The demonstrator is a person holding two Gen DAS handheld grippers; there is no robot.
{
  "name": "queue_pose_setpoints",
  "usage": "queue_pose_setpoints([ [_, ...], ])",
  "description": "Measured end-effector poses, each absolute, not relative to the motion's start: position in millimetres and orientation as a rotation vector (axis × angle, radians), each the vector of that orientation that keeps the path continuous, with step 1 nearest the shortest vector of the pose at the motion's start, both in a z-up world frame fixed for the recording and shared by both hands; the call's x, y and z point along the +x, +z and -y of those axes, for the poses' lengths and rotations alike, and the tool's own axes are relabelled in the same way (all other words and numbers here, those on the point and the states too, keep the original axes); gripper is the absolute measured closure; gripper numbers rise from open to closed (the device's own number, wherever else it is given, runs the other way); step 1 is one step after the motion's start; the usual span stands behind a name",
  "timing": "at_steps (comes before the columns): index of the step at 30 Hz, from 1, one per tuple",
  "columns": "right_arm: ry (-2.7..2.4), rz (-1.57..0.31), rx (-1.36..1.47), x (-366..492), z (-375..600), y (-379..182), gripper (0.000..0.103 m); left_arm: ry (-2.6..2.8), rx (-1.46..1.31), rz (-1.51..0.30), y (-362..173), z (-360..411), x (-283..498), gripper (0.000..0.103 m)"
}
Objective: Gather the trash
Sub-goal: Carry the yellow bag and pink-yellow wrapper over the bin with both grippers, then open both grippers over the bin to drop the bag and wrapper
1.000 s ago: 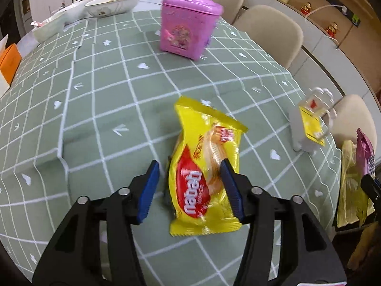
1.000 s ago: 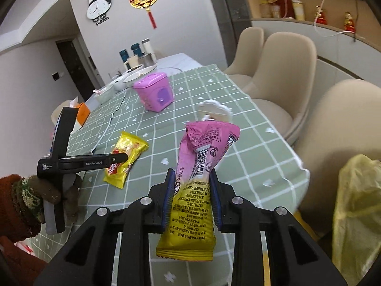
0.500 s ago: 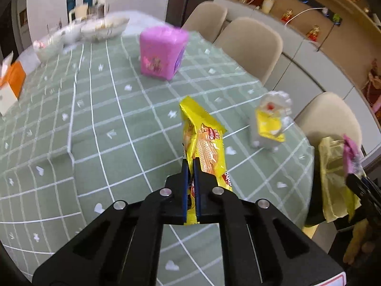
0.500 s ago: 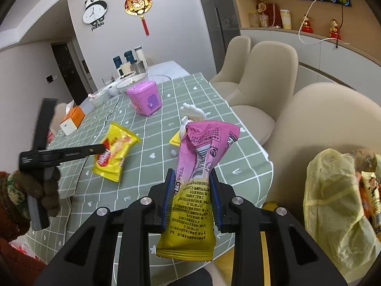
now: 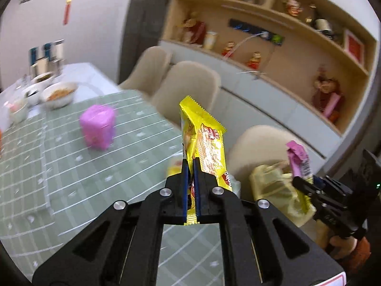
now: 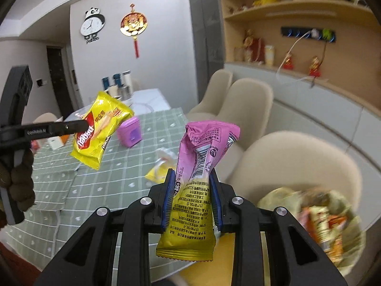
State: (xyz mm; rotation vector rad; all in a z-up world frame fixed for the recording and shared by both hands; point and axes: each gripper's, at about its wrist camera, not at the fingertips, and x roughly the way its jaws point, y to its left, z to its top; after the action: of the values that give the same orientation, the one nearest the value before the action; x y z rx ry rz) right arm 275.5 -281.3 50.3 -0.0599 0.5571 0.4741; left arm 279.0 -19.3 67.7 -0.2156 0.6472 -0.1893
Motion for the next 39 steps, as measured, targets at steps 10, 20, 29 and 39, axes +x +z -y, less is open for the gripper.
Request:
queue_pose_setpoints([
  [10,0.257,-0.529,-0.044,270.3,363.5,66.3,0.076,-0.491,-0.127,-0.685,69.8,145.1,333.3,0.099],
  [20,-0.039,-0.62,0.086,277.1,479.0,43.9,0.076,-0.732,-0.036,-0.865,4.2,287.4,397.3,0.099],
  [29,-0.142,-0.707,0.152,284.9,525.8,20.3,0.076,-0.826,0.099,-1.004,-51.7,382.2,423.3,0.099],
  [39,-0.054,-0.767,0.158,321.6,506.9,0.4,0.076,-0.804,0.016,-0.965,-33.1,346.3,422.7,0.064],
])
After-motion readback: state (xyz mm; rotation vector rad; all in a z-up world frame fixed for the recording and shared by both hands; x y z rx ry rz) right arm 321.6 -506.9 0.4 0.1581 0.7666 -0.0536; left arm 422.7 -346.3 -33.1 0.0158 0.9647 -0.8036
